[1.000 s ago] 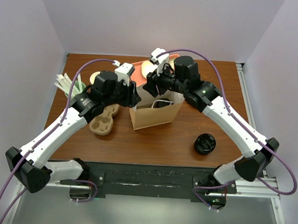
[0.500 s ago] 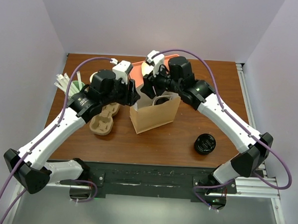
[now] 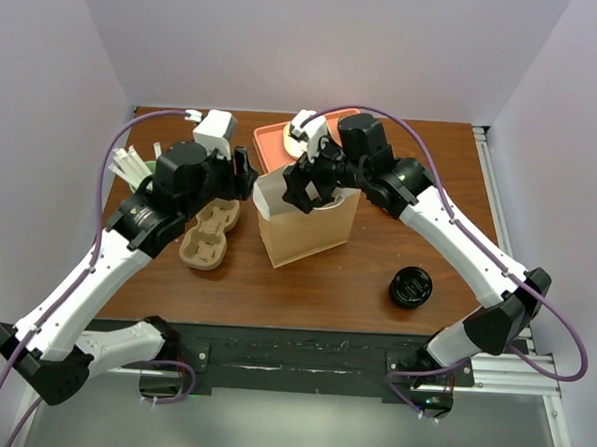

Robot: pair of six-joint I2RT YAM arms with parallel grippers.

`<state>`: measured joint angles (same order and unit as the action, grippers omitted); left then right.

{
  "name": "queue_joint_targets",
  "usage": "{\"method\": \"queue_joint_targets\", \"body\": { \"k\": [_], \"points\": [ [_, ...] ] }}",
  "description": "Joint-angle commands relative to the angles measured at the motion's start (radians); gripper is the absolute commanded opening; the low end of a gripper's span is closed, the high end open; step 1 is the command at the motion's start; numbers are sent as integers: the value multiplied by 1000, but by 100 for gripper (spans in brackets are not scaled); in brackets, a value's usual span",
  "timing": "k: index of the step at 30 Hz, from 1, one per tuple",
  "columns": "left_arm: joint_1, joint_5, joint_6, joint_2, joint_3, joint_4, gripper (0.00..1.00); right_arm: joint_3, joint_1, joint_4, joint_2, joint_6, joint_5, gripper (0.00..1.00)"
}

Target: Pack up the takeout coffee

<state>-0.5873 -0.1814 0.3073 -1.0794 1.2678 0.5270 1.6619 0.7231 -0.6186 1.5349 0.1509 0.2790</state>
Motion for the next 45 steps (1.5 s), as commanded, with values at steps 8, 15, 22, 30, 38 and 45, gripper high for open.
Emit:
{"method": "queue_joint_targets", "body": {
  "k": [8,15,22,30,38,45],
  "points": [
    [12,-62,-56,68,-36,-79,61,64,-8,-13,-47,125,-78,99],
    [12,-67,-77,93,-42,-68,62,64,-8,-55,-87,160,-75,99],
    [14,-59,-82,110,-54,-74,62,30,-8,-56,-140,231,12,99],
    [14,-66,-76,113,-24,-72,85,240,-8,112,-72,-72,-276,98],
    [14,-64,-39,65,76,56,100,666,-137,49,301,-206,-814,91],
    [12,-145,-23,84,139,163,100,609,-353,34,442,-372,-654,74]
  ]
}}
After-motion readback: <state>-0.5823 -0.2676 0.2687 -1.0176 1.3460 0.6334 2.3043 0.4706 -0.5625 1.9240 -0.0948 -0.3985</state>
